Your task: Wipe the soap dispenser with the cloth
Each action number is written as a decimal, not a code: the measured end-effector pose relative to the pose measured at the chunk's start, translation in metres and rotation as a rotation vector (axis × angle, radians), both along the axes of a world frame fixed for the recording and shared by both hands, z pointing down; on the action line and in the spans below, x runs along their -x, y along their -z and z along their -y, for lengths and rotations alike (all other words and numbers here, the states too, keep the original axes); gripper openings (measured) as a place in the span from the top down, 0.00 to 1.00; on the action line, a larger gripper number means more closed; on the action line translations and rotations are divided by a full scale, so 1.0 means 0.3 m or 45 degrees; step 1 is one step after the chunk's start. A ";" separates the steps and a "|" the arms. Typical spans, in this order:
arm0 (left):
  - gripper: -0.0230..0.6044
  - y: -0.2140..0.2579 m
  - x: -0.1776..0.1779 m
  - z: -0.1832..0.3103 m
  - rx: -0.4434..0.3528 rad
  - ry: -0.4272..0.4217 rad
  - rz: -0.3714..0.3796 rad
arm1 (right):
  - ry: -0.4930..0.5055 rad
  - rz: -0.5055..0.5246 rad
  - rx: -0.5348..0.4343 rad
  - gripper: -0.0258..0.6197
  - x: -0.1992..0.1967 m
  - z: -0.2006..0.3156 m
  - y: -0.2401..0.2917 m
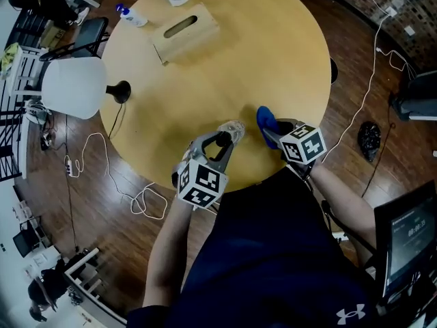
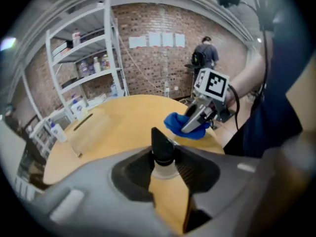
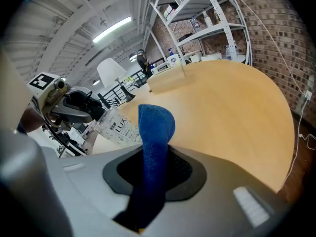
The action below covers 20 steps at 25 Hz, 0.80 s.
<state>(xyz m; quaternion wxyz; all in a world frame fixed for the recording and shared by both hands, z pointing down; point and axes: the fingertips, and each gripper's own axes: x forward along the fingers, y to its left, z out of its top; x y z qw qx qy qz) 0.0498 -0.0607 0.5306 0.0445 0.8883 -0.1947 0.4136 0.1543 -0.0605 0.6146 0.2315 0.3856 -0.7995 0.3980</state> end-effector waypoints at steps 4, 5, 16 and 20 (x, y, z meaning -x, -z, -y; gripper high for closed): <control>0.75 -0.014 -0.082 0.016 -0.069 -0.051 0.083 | -0.009 -0.015 -0.008 0.82 -0.016 0.014 0.018; 0.75 -0.019 -0.083 0.026 -0.076 -0.017 0.078 | -0.016 -0.012 -0.001 0.82 -0.021 0.012 0.018; 0.32 -0.233 -0.034 0.000 0.086 0.368 -0.274 | -0.045 -0.024 0.038 0.81 -0.053 -0.050 0.025; 0.32 -0.287 -0.103 0.067 0.001 0.331 -0.298 | -0.046 -0.064 0.042 0.81 -0.071 -0.078 0.057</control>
